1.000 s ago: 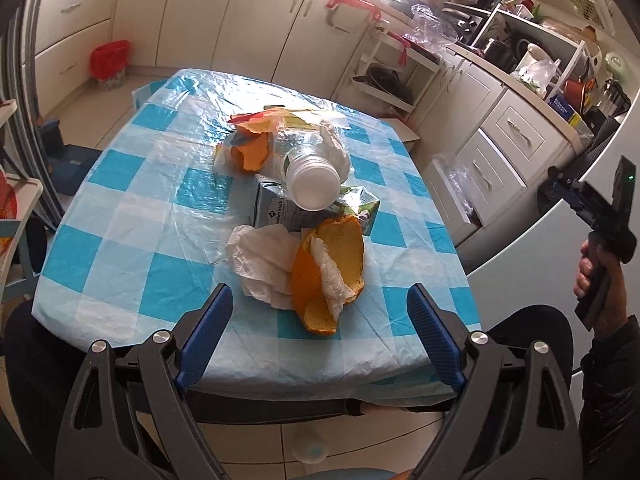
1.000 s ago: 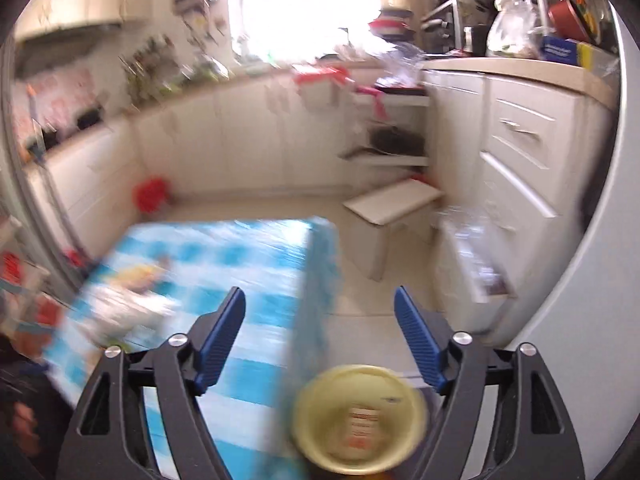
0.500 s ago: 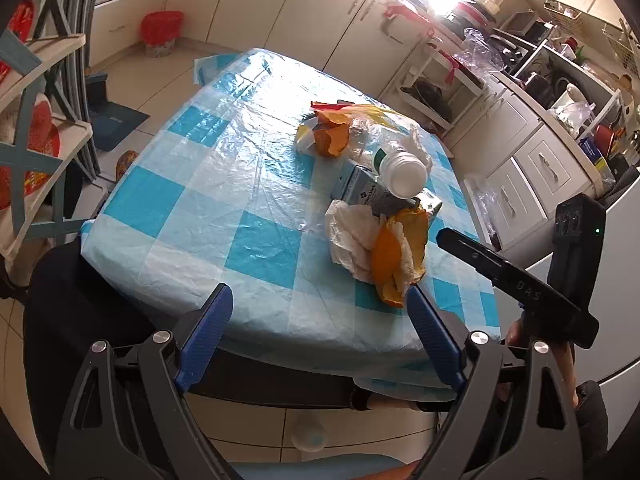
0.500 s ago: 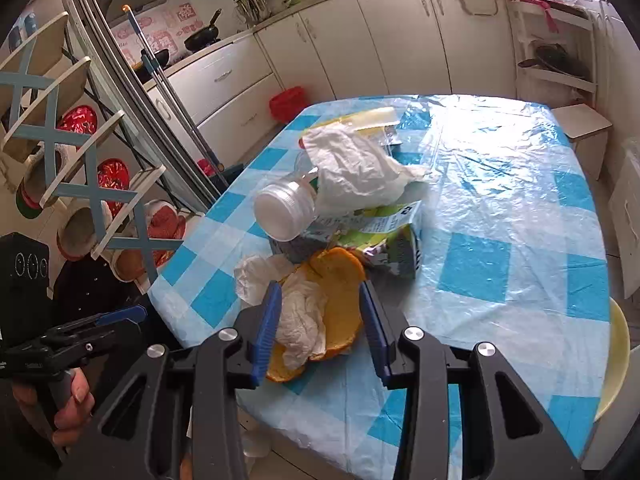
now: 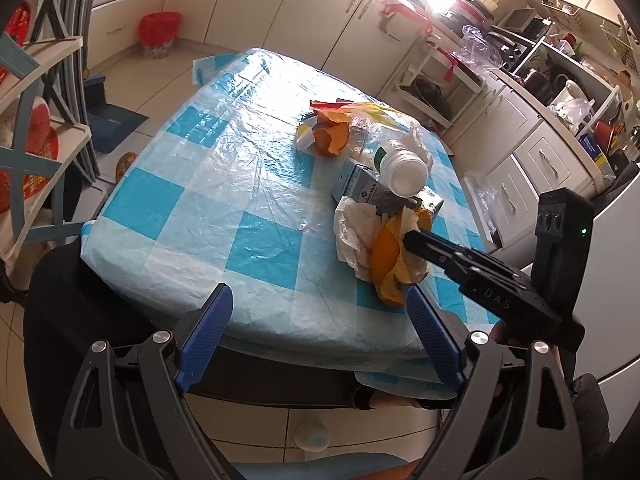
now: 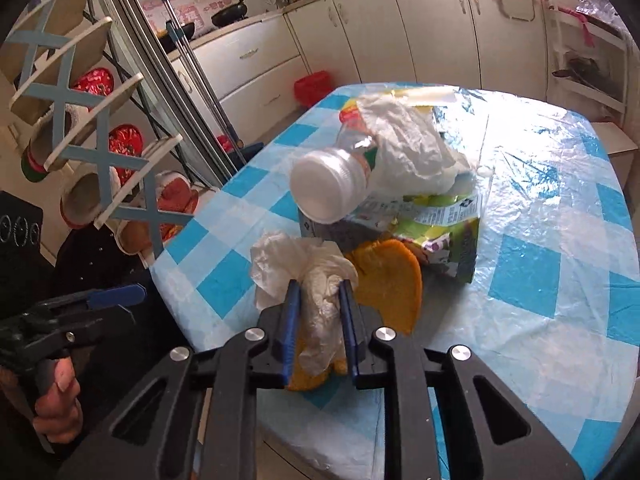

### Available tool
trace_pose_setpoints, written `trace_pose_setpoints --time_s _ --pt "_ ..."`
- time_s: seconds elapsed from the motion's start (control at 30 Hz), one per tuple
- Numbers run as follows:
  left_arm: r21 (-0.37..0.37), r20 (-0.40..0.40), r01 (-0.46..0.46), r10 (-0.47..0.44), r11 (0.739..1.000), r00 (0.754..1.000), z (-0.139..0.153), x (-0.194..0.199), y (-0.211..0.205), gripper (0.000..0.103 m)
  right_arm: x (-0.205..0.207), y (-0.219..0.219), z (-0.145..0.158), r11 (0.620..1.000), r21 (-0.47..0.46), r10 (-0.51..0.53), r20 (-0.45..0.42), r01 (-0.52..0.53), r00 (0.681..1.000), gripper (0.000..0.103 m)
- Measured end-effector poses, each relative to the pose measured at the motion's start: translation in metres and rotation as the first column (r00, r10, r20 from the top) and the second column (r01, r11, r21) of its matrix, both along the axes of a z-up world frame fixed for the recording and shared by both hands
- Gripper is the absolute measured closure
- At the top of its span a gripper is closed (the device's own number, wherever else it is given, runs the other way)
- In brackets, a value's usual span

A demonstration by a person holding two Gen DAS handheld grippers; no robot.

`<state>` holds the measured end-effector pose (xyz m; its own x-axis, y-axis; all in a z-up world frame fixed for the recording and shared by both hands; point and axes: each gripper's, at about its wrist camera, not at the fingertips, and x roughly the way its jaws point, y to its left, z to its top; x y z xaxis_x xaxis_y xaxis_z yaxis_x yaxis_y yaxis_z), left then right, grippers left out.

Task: Collect trash
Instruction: 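Close the left gripper on the orange peel while the right lifts the tissue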

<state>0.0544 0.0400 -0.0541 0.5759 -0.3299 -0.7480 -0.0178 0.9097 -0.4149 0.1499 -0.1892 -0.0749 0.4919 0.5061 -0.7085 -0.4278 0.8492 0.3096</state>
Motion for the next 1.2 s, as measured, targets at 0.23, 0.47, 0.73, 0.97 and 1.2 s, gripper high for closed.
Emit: trace_pose_setpoints --time_s 0.23,0.47,0.73,0.97,1.2 --pt "0.048 0.04 0.105 -0.107 0.993 0.994 0.008 0.017 -0.039 0.018 -0.007 -0.041 0.013 0.986 0.074 -0.156 0.065 0.151 0.986 0.082" --pt "0.09 0.006 0.174 -0.175 0.981 0.985 -0.015 0.051 -0.078 0.018 0.004 -0.072 -0.017 0.959 0.0 -0.281 -0.081 0.282 0.956 0.082" --pt "0.136 -0.011 0.193 -0.193 0.972 0.981 -0.03 0.076 -0.101 0.027 0.01 -0.06 -0.026 0.953 -0.129 -0.286 -0.08 0.275 0.955 0.077" --pt "0.098 -0.045 0.207 -0.203 0.974 0.978 -0.046 0.085 -0.102 0.05 0.01 -0.055 -0.029 0.951 -0.16 -0.28 -0.079 0.265 0.957 0.064" --pt "0.085 -0.051 0.178 -0.174 0.98 0.983 -0.049 0.089 -0.093 0.086 0.01 -0.053 -0.029 0.95 -0.172 -0.274 -0.068 0.259 0.959 0.061"
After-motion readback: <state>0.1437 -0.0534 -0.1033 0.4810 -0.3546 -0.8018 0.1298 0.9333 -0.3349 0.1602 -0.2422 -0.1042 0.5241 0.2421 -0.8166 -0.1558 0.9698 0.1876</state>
